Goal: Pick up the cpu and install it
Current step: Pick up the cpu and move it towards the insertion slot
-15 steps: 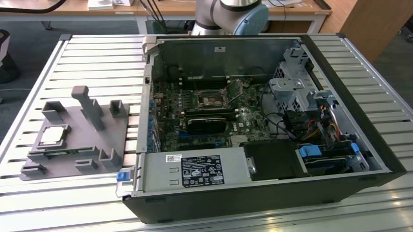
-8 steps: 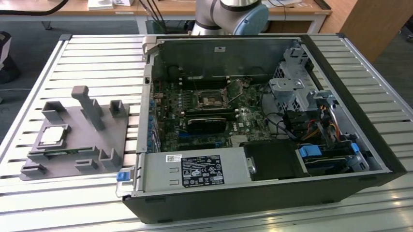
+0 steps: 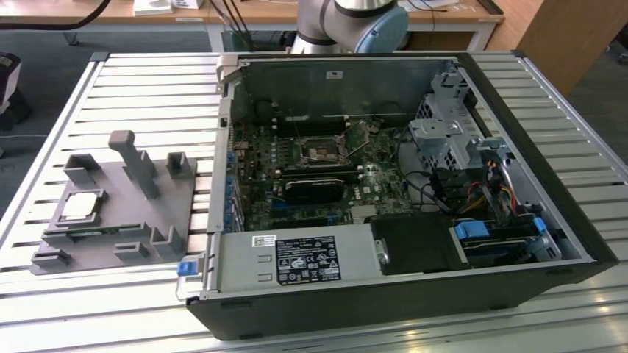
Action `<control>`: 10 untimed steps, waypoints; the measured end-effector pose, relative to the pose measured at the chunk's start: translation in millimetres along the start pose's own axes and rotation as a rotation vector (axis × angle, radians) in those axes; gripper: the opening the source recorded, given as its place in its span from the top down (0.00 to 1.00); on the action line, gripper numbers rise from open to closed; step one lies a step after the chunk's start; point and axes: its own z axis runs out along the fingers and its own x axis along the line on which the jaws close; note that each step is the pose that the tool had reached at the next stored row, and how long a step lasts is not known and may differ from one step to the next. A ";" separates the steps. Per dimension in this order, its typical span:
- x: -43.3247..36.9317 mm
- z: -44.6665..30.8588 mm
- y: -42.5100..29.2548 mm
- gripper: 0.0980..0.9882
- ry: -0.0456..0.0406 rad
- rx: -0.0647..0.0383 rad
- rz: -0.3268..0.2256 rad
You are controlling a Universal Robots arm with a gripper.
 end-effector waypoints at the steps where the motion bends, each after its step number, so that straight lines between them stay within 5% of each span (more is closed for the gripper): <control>1: 0.0 1.3 -0.1 0.99 -0.0001 0.000 0.000; 10: 0.0 9.2 -0.4 0.99 0.0001 0.000 0.000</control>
